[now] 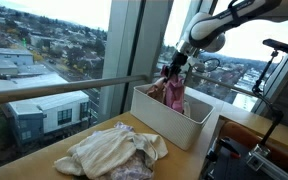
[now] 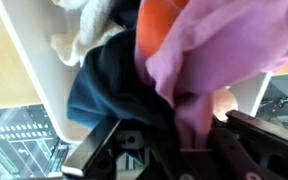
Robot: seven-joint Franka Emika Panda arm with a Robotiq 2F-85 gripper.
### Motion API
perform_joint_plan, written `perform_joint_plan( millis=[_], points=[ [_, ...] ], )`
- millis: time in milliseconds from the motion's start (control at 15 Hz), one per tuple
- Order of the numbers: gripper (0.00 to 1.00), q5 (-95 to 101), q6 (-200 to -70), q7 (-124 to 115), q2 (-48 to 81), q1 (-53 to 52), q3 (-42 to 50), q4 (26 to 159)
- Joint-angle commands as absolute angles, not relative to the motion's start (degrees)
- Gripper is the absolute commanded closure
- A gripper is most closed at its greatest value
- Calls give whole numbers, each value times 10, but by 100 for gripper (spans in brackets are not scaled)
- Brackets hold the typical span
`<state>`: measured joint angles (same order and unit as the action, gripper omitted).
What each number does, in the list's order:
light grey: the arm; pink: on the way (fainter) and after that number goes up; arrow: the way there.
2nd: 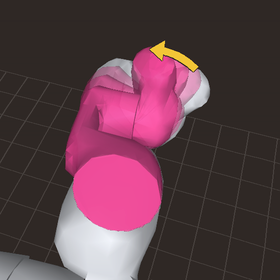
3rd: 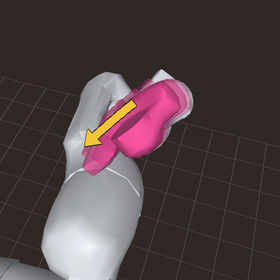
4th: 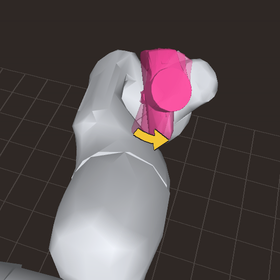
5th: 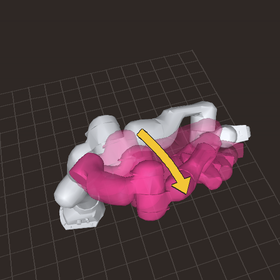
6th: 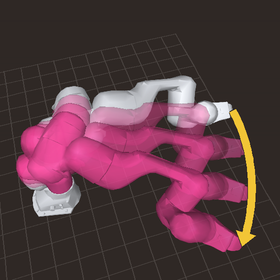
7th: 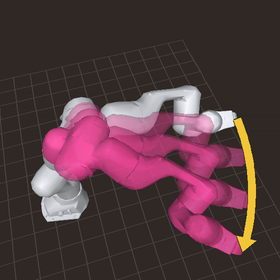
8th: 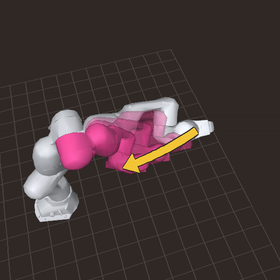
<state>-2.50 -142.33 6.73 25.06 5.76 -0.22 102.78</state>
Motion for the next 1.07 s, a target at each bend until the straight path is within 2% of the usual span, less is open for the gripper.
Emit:
perform_joint_plan(
  millis=[0,600,1000],
  points=[
    [95,-24,-1414,56,149,45,-1,1057],
    [95,33,-1405,59,4,-34,-35,1004],
    [95,99,-1359,39,-21,-92,-96,905]
  ],
)
